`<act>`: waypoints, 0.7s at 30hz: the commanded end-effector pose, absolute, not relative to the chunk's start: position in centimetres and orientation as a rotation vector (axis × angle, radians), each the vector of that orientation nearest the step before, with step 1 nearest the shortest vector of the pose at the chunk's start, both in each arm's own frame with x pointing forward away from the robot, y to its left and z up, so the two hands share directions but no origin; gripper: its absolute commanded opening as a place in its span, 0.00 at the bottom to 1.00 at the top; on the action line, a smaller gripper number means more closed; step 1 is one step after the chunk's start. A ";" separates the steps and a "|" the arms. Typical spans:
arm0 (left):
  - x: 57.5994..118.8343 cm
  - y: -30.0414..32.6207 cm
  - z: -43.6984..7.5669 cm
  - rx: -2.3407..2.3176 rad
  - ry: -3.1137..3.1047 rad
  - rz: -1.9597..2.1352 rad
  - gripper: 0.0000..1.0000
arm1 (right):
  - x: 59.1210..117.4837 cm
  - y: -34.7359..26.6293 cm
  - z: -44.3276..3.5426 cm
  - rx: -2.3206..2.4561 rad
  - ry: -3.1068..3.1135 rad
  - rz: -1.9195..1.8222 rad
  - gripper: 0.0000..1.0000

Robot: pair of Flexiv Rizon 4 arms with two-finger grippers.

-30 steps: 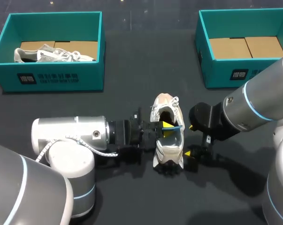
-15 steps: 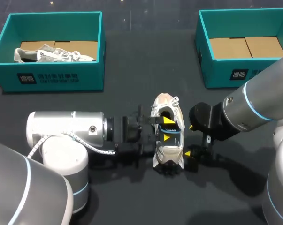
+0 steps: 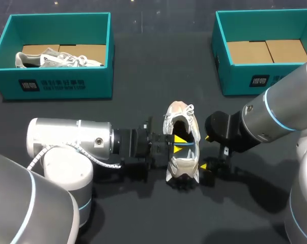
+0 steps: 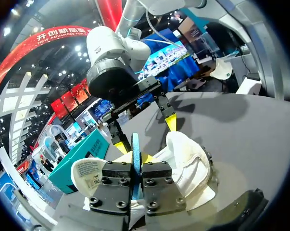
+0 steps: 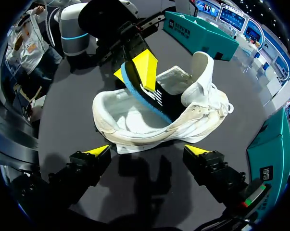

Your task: Take the shoe out of the shoebox, open the shoe tongue, remove and reinsert the insole, then place the shoe into the shoebox

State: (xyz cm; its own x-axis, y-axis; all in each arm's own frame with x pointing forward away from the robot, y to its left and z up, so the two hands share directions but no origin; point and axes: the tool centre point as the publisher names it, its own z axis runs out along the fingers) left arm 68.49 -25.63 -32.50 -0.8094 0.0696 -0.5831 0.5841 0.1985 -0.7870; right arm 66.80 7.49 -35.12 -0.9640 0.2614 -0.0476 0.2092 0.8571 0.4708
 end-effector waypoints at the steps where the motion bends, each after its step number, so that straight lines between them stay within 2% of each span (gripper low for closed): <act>1: 69.4 -27.3 -33.6 0.626 2.057 -1.585 0.00 | 66.6 7.4 -35.1 0.370 2.919 0.725 1.00; 11: 70.3 -26.4 -33.4 0.581 2.056 -1.568 0.00 | 66.6 7.4 -35.1 0.370 2.919 0.725 1.00; 12: 70.0 -26.2 -33.1 0.575 2.063 -1.585 0.12 | 66.6 7.4 -35.1 0.370 2.919 0.725 1.00; 13: 69.9 -26.0 -32.8 0.575 2.065 -1.594 0.29 | 66.6 7.4 -35.1 0.370 2.919 0.725 1.00; 14: 69.6 -25.9 -32.5 0.572 2.070 -1.609 0.35 | 66.6 7.4 -35.1 0.370 2.919 0.725 1.00; 17: 69.0 -25.5 -31.6 0.573 2.080 -1.628 0.42 | 66.6 7.4 -35.1 0.370 2.919 0.725 1.00; 21: 68.2 -25.1 -30.9 0.606 2.102 -1.621 0.43 | 66.6 7.4 -35.1 0.370 2.919 0.725 1.00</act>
State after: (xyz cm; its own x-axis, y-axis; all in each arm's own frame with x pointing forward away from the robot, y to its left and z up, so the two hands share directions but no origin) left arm 68.71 -26.30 -31.77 -0.8167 0.0657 -0.5733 0.5726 0.2150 -0.7911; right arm 66.79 7.49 -35.12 -0.9640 0.2615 -0.0476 0.2092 0.8571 0.4708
